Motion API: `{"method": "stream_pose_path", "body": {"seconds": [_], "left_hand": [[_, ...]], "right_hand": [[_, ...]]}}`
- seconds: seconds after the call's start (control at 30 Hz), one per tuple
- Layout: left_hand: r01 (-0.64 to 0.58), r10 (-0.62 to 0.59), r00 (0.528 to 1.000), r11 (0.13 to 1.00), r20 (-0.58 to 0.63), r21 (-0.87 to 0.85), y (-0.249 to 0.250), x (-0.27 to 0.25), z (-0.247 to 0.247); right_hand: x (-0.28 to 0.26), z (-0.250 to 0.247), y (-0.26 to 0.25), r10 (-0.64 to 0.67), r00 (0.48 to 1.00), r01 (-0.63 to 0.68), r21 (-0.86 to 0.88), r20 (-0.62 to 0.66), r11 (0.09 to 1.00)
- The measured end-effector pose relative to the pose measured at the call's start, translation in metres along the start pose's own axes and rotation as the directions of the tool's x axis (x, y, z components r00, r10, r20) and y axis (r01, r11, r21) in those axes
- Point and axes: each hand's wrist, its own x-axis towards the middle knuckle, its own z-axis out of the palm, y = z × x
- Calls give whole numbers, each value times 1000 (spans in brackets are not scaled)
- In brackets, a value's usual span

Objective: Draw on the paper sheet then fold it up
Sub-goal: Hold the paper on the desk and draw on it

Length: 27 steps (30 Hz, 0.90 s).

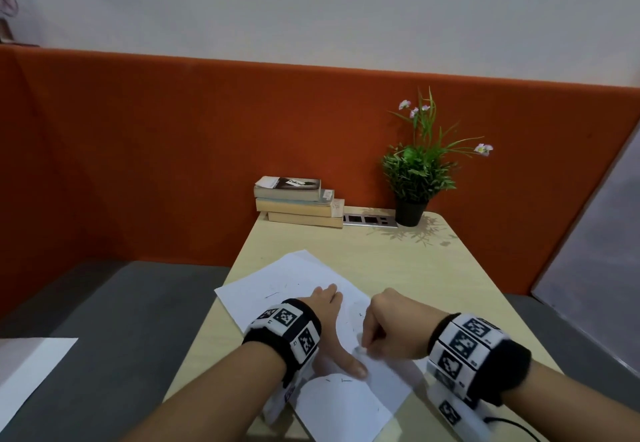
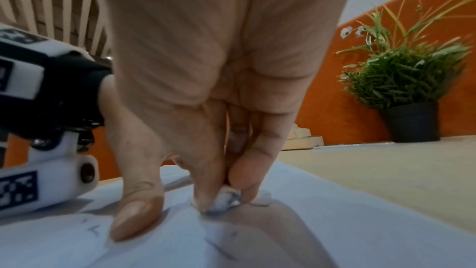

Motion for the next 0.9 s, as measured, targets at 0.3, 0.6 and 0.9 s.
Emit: {"method": "stream_pose_path", "body": {"seconds": [0.3,0.6,0.9], "left_hand": [[-5,5,1000,1000,13,-5,-2,2,1],[-38,37,999,999,28,34,8,-6,-5],[-79,77,996,996,47,51,9,-7,-14]], "right_hand": [[46,-10,2,43,993,-47,-39,-112,998],[-26,11,4,17,999,-18,-43,-34,999],[-11,-17,53,134,968,-118,91,-210,989]]}}
